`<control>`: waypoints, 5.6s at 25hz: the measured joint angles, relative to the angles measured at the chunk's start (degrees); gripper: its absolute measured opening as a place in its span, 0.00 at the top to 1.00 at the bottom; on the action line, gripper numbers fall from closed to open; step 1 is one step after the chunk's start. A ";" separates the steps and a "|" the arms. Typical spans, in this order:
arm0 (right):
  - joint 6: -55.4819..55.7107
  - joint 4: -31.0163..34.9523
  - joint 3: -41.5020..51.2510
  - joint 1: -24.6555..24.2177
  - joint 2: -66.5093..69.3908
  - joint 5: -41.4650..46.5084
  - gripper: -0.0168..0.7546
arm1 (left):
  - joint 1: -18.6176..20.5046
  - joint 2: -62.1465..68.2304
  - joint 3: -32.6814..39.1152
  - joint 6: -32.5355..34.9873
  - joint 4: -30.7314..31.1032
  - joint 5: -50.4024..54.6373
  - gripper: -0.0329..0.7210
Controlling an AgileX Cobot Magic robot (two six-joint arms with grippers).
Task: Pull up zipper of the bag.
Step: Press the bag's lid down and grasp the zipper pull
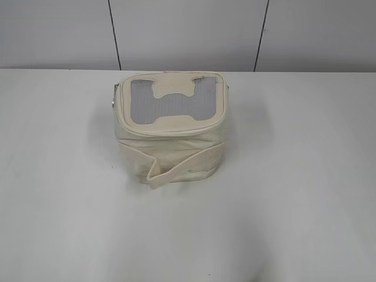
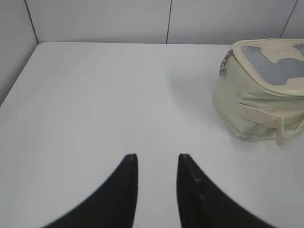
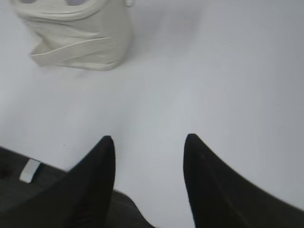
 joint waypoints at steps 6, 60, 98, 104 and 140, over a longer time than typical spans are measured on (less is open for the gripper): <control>-32.73 25.83 -8.17 0.00 38.45 -13.33 0.49 | -0.36 0.00 0.00 0.00 -0.64 -0.05 0.66; -29.66 19.88 -108.13 20.38 128.27 16.79 0.91 | 4.54 89.43 -26.61 80.13 -62.23 -20.15 0.37; -28.88 19.82 -108.13 20.38 128.27 16.79 0.91 | -10.84 105.44 -27.47 85.97 -63.08 -39.67 0.34; -28.83 19.82 -108.13 20.38 128.27 16.79 0.91 | -10.90 107.56 -29.51 85.97 -64.90 -39.88 0.36; -28.51 19.71 -108.13 20.26 128.27 16.68 0.91 | -15.09 104.21 -27.97 92.81 -66.37 -43.95 0.94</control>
